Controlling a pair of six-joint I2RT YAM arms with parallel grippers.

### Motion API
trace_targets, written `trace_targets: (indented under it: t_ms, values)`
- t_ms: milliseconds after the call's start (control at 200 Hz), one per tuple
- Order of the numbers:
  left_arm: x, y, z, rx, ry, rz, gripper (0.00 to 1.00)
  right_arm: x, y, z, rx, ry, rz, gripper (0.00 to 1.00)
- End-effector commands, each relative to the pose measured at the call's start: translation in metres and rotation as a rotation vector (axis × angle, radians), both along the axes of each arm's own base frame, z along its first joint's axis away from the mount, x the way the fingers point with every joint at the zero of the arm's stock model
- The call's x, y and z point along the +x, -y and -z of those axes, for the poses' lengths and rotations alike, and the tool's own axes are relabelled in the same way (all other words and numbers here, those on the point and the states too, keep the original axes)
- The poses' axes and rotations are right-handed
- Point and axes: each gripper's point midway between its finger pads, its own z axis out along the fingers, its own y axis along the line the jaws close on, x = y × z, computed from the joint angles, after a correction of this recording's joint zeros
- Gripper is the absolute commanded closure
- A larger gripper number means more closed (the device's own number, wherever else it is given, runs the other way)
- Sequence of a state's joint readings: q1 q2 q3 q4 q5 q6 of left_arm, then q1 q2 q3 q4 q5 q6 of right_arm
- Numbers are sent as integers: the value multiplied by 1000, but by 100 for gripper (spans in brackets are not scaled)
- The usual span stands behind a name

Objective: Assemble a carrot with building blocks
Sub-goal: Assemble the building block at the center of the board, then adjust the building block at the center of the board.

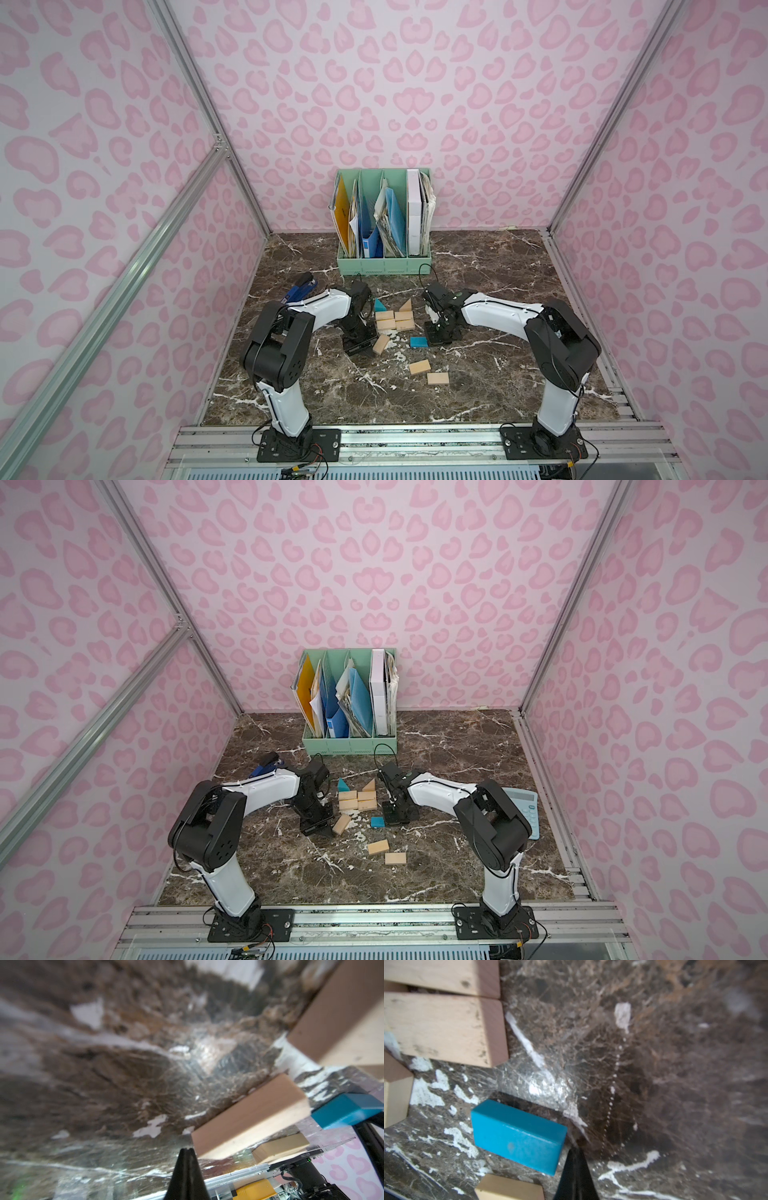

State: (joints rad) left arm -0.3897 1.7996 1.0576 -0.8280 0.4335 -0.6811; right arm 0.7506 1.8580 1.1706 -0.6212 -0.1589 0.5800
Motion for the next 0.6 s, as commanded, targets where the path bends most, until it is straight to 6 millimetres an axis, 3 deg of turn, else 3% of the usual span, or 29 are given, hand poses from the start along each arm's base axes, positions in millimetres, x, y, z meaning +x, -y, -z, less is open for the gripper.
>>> trace_targets:
  t_ms: [0,595]
  values:
    - [-1,-4,-3,12,0,1,97,-1,1,0,-2,-1,8,100]
    - [0,-8,-9,16,11,-2,97,-1,0,-2,6,5,10,100]
